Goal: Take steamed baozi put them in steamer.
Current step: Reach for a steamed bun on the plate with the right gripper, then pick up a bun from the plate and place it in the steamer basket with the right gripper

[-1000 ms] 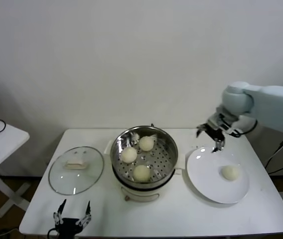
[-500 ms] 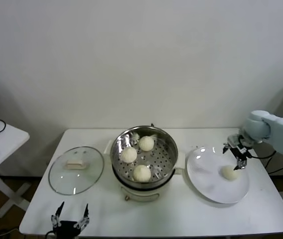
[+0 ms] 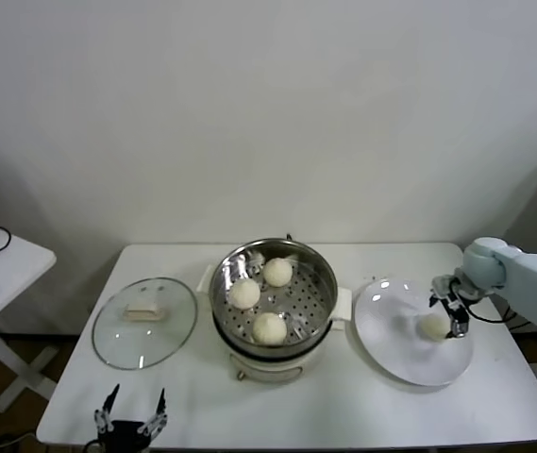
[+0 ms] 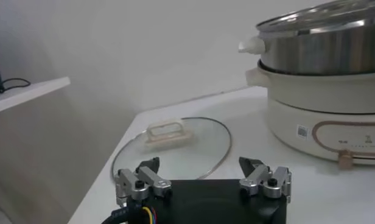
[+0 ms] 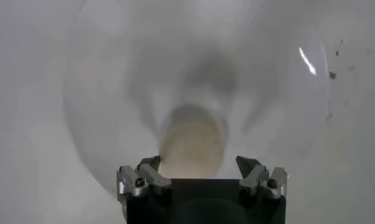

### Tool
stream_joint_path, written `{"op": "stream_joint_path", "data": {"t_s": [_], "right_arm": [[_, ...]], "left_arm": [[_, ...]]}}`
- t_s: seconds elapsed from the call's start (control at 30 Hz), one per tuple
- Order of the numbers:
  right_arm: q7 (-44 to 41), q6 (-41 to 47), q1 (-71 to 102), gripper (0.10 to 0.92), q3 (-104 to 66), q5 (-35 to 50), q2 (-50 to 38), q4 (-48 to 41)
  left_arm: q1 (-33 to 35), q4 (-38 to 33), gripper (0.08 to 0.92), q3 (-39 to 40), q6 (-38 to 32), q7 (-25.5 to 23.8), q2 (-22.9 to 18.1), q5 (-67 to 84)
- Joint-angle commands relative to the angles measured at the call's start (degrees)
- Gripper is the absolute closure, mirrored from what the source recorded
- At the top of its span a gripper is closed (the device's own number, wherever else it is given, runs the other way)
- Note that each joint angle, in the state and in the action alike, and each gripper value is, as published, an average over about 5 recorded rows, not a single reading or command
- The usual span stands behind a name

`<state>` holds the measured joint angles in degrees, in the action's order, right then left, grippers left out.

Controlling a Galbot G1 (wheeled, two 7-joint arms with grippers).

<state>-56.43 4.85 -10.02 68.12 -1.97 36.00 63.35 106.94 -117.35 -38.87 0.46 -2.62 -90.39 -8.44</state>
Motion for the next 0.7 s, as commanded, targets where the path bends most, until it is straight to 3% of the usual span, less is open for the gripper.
{"op": "stream_joint_path", "data": {"t_s": [0.03, 0.27, 0.5, 0.7], "right_arm": [[0.52, 0.76, 6.56, 0.203, -6.86, -2.26, 0.96, -2.15], [0.55, 0.77, 6.47, 0.221, -7.82, -2.98, 0.39, -1.38], [0.16, 0.77, 5.02, 0.373, -7.24, -2.43, -0.46, 0.37], [-0.75, 0.52, -11.31, 0.397, 5.59, 6.53, -1.70, 6.08]], "left_arm": [[0.09, 0.14, 0.177, -0.11, 0.11, -0.03, 0.03, -0.13], [-0.19, 0.22, 0.177, 0.05, 0.26, -0.02, 0.09, -0.01], [-0.35, 0.34, 0.177, 0.10, 0.32, 0.02, 0.13, 0.11], [-0.44, 0.49, 0.177, 0.19, 0.44, 0.02, 0.14, -0.02]]}}
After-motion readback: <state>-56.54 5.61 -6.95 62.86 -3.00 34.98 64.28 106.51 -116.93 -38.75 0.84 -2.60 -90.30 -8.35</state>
